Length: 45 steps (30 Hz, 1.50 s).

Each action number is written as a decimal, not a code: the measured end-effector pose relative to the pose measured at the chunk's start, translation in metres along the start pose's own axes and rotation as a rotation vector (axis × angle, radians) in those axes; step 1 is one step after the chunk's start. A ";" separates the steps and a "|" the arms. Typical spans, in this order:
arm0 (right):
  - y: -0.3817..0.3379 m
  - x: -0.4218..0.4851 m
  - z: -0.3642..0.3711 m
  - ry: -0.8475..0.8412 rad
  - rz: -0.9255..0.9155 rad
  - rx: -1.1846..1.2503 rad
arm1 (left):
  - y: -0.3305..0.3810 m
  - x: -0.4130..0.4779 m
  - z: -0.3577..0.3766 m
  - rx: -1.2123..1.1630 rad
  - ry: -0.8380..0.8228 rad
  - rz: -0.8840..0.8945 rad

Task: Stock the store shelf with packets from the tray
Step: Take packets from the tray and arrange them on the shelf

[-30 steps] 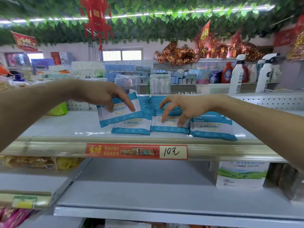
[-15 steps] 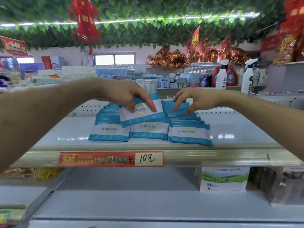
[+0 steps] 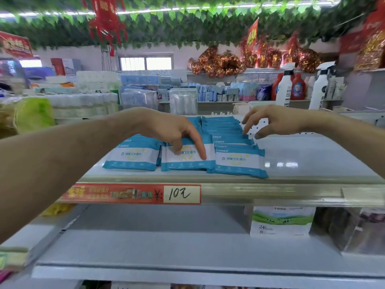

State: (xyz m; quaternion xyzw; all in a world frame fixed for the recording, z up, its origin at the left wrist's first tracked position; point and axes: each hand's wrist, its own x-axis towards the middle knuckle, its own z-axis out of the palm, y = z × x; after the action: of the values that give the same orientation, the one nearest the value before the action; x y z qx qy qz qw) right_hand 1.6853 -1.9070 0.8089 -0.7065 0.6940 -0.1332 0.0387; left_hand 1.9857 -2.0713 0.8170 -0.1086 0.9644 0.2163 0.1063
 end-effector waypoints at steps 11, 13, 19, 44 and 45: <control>0.000 0.024 -0.001 0.035 -0.025 0.019 | -0.013 0.002 0.008 0.061 0.117 0.030; -0.004 0.030 -0.003 0.041 -0.040 0.007 | -0.016 0.000 0.009 0.046 0.157 0.049; -0.050 0.061 -0.002 0.107 -0.167 0.028 | -0.034 -0.030 0.007 0.042 0.333 0.093; -0.539 0.187 0.308 -0.510 -1.161 -0.125 | -0.175 -0.496 0.337 -0.493 0.722 -1.144; -0.546 0.186 0.336 -0.551 -1.154 -0.123 | -0.177 -0.498 0.362 -0.526 0.694 -1.173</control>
State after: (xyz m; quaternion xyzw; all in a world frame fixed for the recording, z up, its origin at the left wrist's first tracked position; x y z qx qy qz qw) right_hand 2.2966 -2.1162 0.6418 -0.9756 0.1730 0.0938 0.0972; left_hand 2.5633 -1.9874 0.5530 -0.6917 0.6420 0.3012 -0.1368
